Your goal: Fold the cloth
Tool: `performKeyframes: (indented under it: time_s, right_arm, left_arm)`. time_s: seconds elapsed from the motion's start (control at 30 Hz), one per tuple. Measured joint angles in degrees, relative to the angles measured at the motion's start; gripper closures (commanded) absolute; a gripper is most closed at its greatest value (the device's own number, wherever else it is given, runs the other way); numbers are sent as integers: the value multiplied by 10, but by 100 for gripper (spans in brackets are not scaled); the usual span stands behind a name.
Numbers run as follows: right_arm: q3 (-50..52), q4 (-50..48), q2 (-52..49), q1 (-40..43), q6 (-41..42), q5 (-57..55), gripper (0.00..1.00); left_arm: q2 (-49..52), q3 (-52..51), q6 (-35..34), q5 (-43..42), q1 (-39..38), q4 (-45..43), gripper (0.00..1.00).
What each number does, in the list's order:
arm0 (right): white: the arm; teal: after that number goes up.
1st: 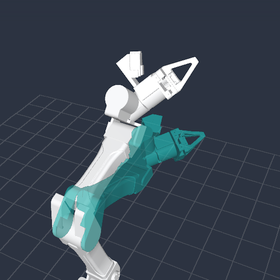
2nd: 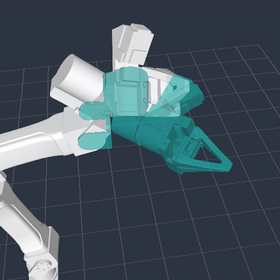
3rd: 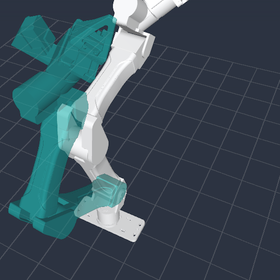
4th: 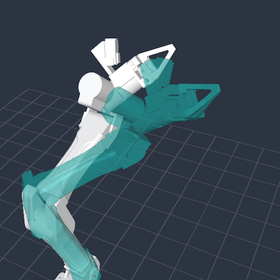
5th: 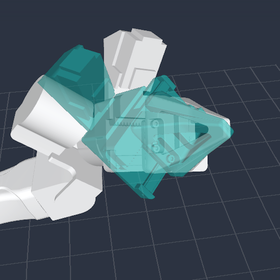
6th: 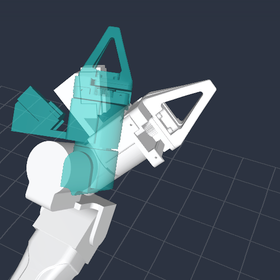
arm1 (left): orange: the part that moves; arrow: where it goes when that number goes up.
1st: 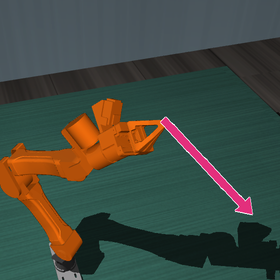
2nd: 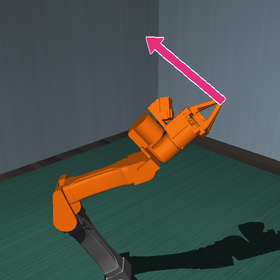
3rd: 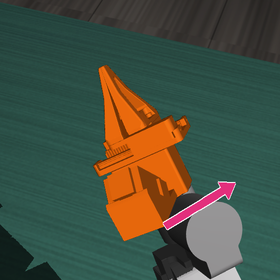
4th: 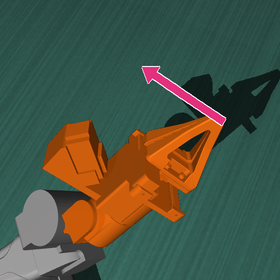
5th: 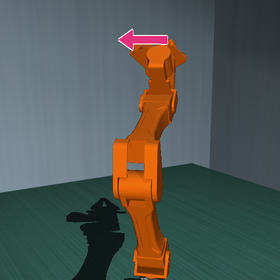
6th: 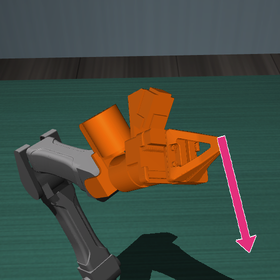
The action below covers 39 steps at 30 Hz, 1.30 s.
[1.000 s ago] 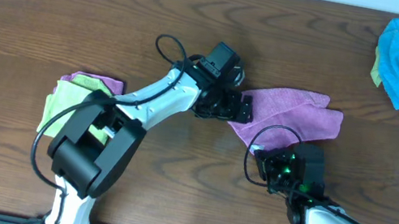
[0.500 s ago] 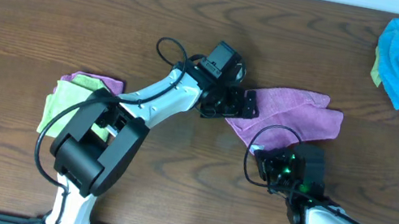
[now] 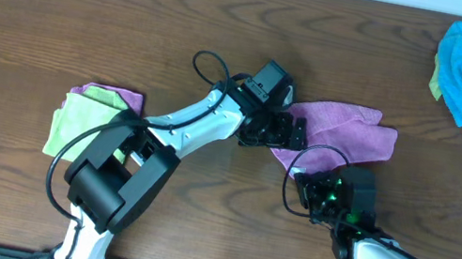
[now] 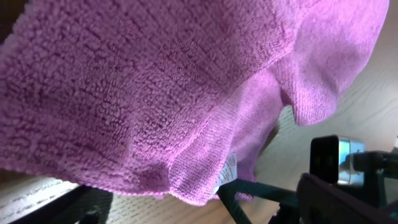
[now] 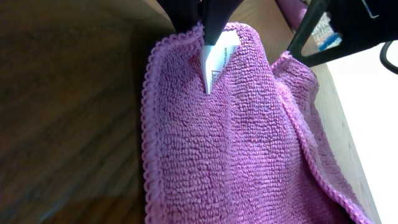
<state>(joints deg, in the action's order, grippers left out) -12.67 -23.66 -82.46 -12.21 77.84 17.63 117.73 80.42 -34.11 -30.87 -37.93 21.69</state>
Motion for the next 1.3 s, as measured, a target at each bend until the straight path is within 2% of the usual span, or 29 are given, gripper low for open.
performKeyframes:
  time_s: [0.2,0.5,0.57,0.6,0.93,1.3]
  right_arm:
    - [0,0,0,0,0,0,99]
    - [0,0,0,0,0,1,99]
    - [0,-1,0,0,0,1,99]
    - [0,-1,0,0,0,1,99]
    - [0,0,0,0,-13,7,99]
    - [5,-17,-7,0,-35,35,99]
  left_arm:
    - [6,0,-14,14,0,-13,24]
    - [37,0,-28,20,0,-17,71]
    - [37,0,-28,22,0,-19,91]
    - [37,0,-29,23,0,-21,94]
    - [37,0,-30,29,26,-25,94]
    - [37,0,-40,33,140,-22,94]
